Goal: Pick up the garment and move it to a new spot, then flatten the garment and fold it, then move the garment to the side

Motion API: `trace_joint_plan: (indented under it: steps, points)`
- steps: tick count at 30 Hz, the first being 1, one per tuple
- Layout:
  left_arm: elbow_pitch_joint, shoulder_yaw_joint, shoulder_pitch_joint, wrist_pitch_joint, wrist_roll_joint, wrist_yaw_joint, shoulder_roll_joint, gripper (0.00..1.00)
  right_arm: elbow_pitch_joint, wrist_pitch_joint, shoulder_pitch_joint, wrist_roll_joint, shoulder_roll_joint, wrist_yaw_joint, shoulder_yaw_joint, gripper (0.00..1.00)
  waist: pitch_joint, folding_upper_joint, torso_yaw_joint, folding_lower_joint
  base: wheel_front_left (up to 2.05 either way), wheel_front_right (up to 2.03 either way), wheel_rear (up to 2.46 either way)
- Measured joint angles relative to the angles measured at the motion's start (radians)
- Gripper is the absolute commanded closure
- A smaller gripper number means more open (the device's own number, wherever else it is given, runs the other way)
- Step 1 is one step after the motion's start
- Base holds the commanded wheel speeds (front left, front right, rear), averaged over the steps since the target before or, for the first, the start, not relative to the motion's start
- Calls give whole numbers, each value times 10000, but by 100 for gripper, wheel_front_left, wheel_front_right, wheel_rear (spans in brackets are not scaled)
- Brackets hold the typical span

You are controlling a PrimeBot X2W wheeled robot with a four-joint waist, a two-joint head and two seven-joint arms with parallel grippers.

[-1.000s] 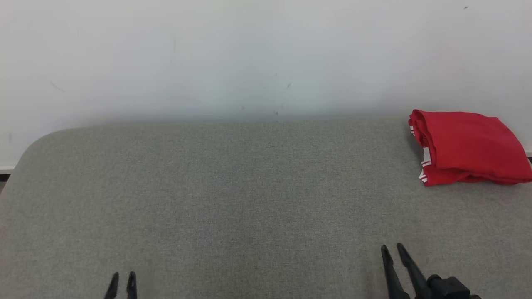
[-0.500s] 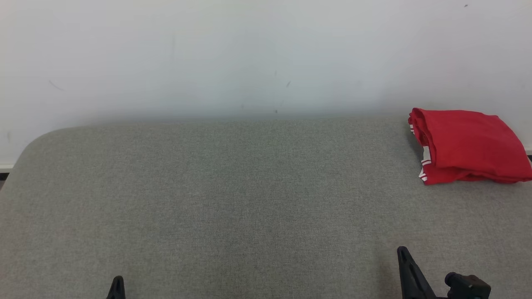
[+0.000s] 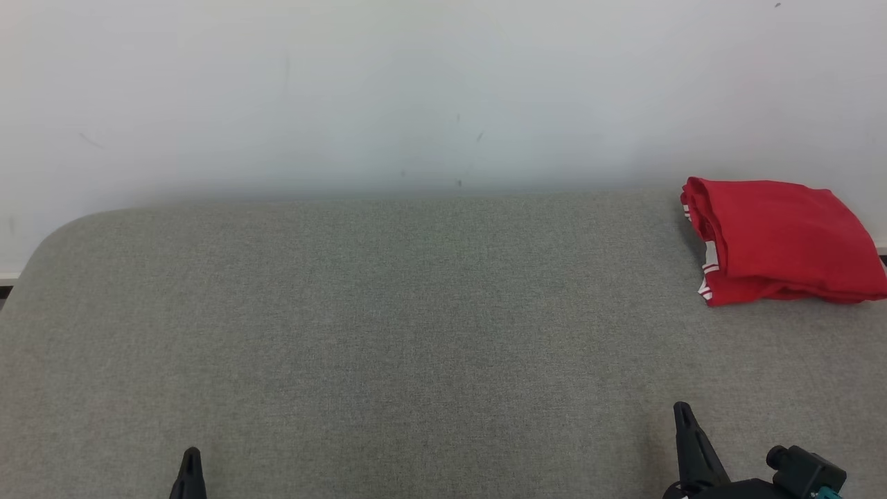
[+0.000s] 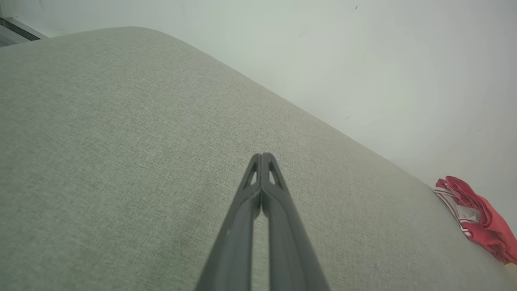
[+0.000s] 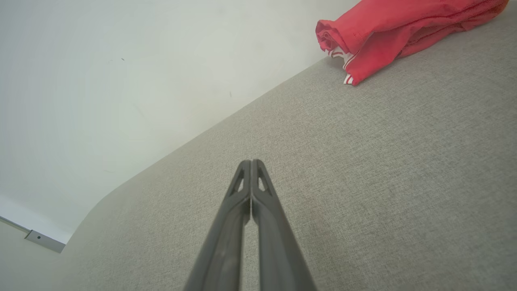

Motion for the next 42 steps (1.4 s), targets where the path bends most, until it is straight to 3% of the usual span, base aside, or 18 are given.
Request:
trace_joint_plan:
  steps: [23, 42]
  points:
    - [33, 104, -485, 782, -3267, -75, -42, 100, -73, 780, -396, 3300, 2, 0, -249, 100, 105, 0, -27, 0, 0, 0, 0]
    - [63, 159, -812, 1281, -5300, -79, -61, 100, -113, 1292, -636, 5440, 2, 0, -410, 100, 187, 0, -48, 0, 0, 0, 0]
